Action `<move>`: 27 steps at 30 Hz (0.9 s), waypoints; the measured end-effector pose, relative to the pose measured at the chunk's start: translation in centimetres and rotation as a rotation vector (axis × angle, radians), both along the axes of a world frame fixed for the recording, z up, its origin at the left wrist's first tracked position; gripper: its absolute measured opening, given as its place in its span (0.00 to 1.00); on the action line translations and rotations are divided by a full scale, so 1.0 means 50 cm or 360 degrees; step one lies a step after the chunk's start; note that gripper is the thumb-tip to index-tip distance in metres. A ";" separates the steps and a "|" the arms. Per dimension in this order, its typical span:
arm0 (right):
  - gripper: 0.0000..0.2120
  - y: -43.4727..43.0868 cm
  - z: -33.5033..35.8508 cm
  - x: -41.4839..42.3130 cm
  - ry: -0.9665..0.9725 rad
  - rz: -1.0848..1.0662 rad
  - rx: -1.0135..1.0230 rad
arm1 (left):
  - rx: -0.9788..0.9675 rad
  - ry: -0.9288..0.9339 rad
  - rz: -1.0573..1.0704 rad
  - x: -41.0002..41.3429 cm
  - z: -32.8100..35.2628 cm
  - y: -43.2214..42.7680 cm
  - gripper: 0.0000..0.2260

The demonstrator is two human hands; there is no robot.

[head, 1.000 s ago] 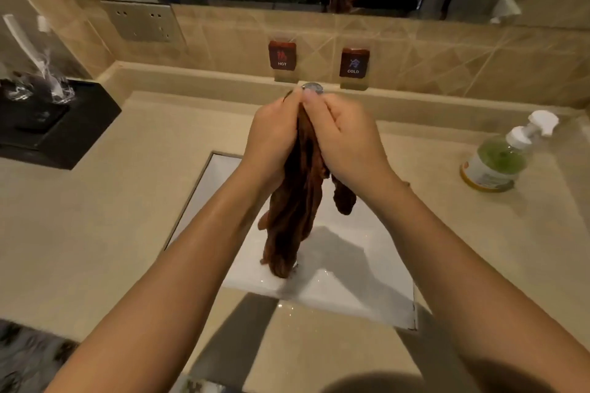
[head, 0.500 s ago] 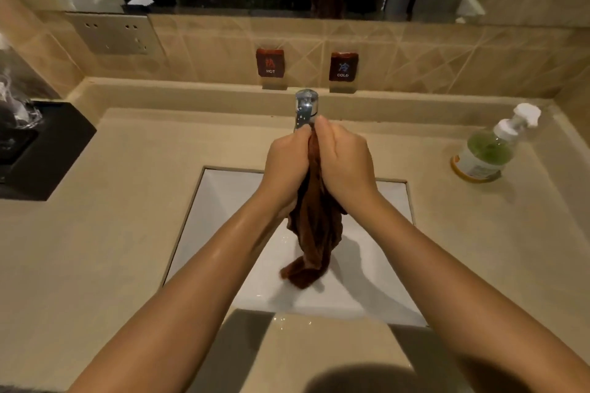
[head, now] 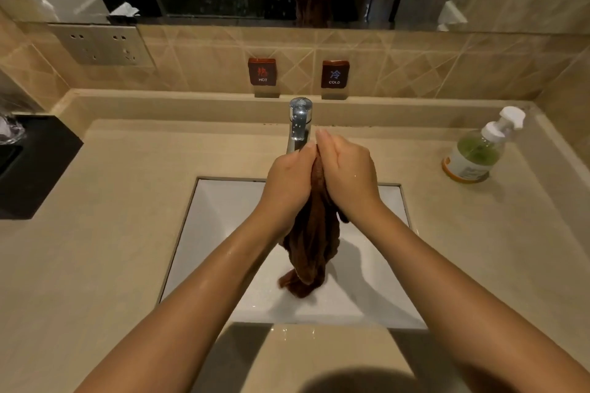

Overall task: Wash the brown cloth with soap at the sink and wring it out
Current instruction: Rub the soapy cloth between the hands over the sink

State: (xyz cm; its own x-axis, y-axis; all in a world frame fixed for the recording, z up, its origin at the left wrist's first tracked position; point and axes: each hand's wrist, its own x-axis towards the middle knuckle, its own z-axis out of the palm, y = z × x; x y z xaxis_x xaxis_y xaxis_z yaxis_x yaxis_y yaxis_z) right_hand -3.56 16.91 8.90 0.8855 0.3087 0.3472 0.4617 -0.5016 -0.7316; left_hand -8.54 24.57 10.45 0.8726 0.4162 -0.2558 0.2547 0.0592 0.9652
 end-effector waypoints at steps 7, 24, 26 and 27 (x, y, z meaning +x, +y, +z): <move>0.20 0.008 0.015 0.006 -0.0157 -0.0007 -0.0098 | -0.0090 0.0041 -0.0044 -0.003 0.008 0.002 0.17; 0.22 -0.021 0.007 -0.012 0.0204 0.0156 0.0254 | -0.0959 0.0010 -0.0025 -0.009 0.007 0.030 0.11; 0.22 -0.038 0.021 -0.005 0.0317 0.0110 0.0435 | -0.1147 -0.0039 -0.0104 -0.011 0.012 0.034 0.12; 0.21 -0.047 0.025 -0.003 0.0342 0.0095 0.0478 | -0.1203 -0.0068 -0.0146 -0.012 0.013 0.036 0.14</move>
State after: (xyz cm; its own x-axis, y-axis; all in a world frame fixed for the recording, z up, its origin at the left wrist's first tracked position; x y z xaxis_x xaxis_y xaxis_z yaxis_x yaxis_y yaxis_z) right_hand -3.72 14.54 10.17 0.9315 0.2746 0.2385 0.3038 -0.2269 -0.9253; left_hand -9.12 26.37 11.10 0.9107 0.0668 -0.4075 0.2536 0.6884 0.6796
